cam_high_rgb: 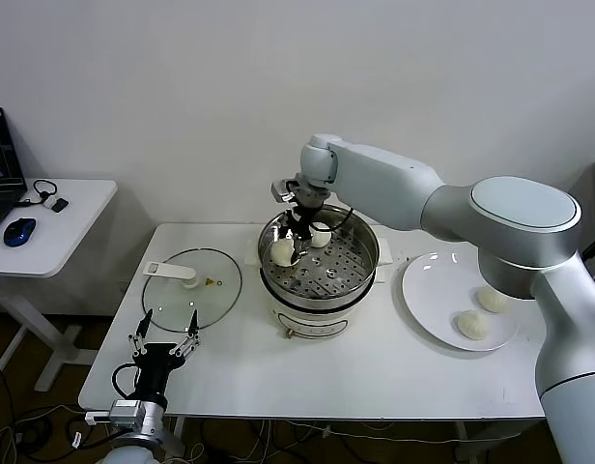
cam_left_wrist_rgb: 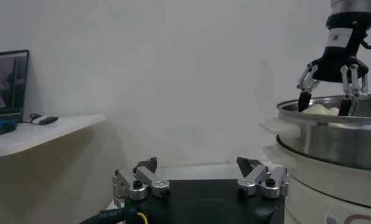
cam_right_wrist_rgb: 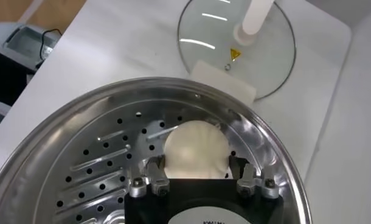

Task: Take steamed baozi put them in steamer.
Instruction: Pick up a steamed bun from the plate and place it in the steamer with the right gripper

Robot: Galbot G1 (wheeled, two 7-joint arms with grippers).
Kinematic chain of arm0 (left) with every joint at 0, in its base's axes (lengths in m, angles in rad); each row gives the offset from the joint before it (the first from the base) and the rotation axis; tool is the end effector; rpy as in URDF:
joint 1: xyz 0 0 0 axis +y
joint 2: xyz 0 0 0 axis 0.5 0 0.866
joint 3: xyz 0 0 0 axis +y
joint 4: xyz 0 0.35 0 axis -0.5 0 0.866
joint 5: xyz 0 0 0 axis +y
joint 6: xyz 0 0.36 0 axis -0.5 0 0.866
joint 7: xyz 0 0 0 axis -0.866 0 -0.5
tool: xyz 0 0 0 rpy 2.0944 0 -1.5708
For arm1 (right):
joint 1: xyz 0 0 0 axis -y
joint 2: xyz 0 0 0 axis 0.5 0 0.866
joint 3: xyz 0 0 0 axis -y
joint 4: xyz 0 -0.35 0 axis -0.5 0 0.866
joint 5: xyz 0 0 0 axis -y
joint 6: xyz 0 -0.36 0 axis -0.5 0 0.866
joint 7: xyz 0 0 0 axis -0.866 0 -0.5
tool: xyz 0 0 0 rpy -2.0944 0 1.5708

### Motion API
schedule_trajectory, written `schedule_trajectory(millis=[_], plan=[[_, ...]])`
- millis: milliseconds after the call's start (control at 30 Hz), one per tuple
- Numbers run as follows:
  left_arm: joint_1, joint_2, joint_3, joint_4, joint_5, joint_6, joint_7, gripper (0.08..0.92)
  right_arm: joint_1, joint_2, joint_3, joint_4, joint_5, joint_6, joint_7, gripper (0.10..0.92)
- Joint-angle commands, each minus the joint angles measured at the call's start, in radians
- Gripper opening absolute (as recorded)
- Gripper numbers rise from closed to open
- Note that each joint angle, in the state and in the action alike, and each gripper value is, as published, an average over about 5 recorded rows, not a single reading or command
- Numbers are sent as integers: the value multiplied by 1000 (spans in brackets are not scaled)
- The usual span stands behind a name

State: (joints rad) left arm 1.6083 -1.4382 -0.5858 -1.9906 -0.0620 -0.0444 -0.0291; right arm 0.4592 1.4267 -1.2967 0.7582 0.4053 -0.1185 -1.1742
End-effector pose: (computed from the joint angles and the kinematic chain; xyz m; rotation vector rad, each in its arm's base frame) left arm 0.1720 0.0471 -0.3429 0.0363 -3.0472 -0.1306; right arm 0.6342 0.1496 -0.1022 1.6645 -1.2388 1.4505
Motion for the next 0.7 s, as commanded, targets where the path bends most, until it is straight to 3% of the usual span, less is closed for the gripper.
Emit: schedule_trajectory(millis=[33,367,600,700], plan=[[-2,0,0,3,0,1,0,823,-13,14,0,-9,-10,3,-2,687],[-5,-2,1,2,-1,2,0,823,-14,6,-4,9,-13,11,2,691],[-3,-2,0,1,-2,0,0,823,-11,-15,-6,36,-10,11,6,808],[-2,-2,-1,0,-2,0,0,823,0,-33,-4,59,-3,9,6,821]])
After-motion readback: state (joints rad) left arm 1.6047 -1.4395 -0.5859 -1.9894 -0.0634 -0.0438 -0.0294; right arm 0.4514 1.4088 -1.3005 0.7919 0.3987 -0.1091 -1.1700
